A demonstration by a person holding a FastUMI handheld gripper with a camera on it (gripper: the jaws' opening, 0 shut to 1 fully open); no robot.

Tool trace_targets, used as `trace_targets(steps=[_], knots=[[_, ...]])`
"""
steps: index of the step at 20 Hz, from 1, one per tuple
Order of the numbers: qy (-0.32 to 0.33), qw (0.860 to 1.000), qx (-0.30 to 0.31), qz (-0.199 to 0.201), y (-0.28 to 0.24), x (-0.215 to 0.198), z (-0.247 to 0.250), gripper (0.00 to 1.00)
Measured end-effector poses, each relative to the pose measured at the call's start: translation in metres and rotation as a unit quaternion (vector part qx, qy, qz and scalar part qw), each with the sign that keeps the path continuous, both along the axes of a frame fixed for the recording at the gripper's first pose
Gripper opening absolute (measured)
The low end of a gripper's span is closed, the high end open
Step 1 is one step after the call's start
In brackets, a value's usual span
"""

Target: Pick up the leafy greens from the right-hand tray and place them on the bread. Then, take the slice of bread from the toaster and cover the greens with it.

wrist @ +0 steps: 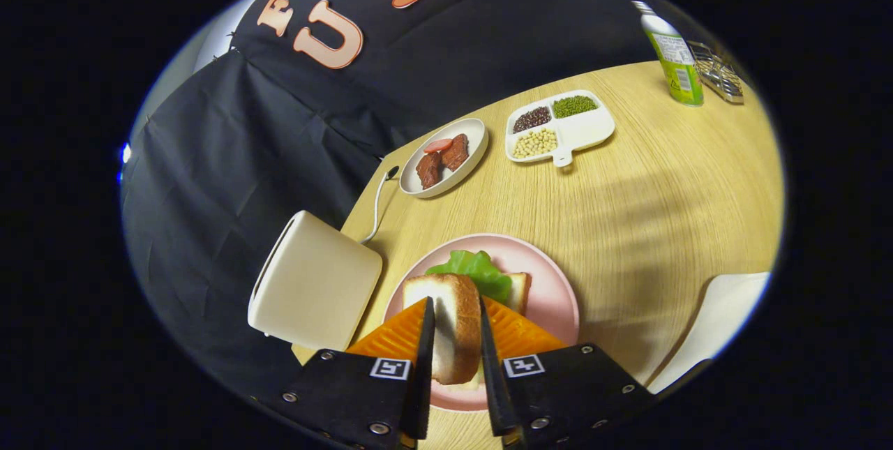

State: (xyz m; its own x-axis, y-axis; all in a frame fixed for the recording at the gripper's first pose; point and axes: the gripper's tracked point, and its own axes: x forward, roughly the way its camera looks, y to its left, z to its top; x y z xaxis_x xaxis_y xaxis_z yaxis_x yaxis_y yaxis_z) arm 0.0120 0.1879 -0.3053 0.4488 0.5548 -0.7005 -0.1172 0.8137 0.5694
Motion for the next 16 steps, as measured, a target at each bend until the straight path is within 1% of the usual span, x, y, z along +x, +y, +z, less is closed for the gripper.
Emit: trace_targets(steps=[1,2,3,6,8,9,10,12,16], knots=[[-0.014,1.000,-0.016,-0.001,-0.005,0.003,0.002,0.43],[-0.030,0.999,-0.028,-0.005,-0.011,0.005,0.006,0.47],[-0.047,0.998,-0.035,-0.008,-0.015,0.008,0.012,0.56],[-0.103,0.992,-0.070,-0.031,-0.036,0.016,0.035,0.63],[-0.149,0.983,-0.101,-0.041,-0.049,0.015,0.054,0.64],[-0.175,0.976,-0.119,-0.046,-0.054,0.014,0.067,0.66],[-0.203,0.968,-0.137,-0.056,-0.063,0.015,0.080,0.66],[-0.264,0.946,-0.167,-0.081,-0.077,0.019,0.111,0.71],[-0.380,0.891,-0.215,-0.127,-0.105,0.018,0.179,0.79]])
